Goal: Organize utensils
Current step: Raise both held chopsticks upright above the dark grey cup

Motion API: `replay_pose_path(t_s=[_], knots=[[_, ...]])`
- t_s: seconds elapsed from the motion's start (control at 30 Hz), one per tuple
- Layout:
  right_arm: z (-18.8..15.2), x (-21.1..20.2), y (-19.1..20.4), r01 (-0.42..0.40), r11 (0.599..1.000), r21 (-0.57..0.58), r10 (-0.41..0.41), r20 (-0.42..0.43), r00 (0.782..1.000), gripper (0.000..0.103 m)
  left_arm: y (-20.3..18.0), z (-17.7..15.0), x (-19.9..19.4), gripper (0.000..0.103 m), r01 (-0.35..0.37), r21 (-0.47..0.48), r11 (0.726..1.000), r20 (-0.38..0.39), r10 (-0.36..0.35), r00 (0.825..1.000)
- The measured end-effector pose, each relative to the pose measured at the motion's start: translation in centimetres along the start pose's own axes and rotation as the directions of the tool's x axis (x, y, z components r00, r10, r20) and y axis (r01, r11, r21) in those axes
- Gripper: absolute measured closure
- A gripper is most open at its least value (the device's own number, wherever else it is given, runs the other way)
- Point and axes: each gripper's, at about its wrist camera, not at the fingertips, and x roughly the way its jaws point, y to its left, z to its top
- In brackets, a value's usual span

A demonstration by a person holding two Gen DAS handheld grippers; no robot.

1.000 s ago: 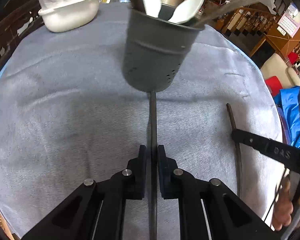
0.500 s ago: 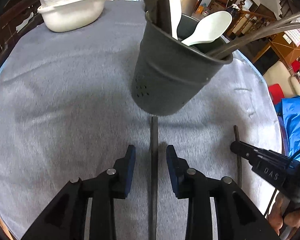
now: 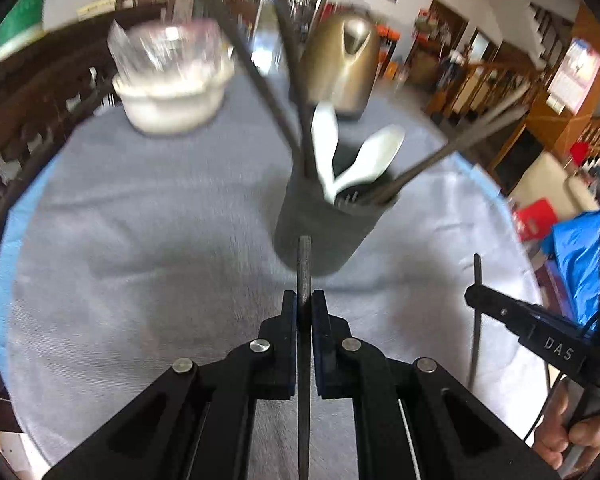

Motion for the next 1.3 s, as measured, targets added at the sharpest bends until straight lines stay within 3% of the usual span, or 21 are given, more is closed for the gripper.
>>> replay_pose_path(t_s=[0.23, 0.4, 0.7, 1.0, 1.3], knots=[[-0.6, -6.4, 1.9, -0.103, 0.993, -0.053, 0.111, 0.186, 0.976, 0.097, -0.8, 0.5, -6.2, 0.096, -0.008, 0.017, 1.0, 0.181, 0.005, 0.983], [-1.4, -10.3, 3.1, -0.134, 0.987, -0.088, 0.152, 0.262, 0.953, 0.097, -1.4, 0.9, -8.5, 0.096, -0.044, 0.019, 0.999, 0.236, 0.038, 0.971], [-2.1, -13.5, 4.9, -0.164, 0.98, -0.115, 0.193, 0.324, 0.926, 0.097, -2.5, 0.7, -12.1, 0.096, -0.14, 0.04, 0.989, 0.309, 0.12, 0.943], [-2.4, -15.8, 5.9, -0.157, 0.978, -0.14, 0.199, 0.375, 0.905, 0.097, -2.8, 0.7, -14.0, 0.096, -0.152, 0.03, 0.988, 0.349, 0.133, 0.928], [-2.9, -16.4, 6.4, -0.149, 0.976, -0.156, 0.199, 0.388, 0.9, 0.097, -3.5, 0.4, -14.9, 0.096, -0.203, 0.042, 0.978, 0.377, 0.172, 0.91]])
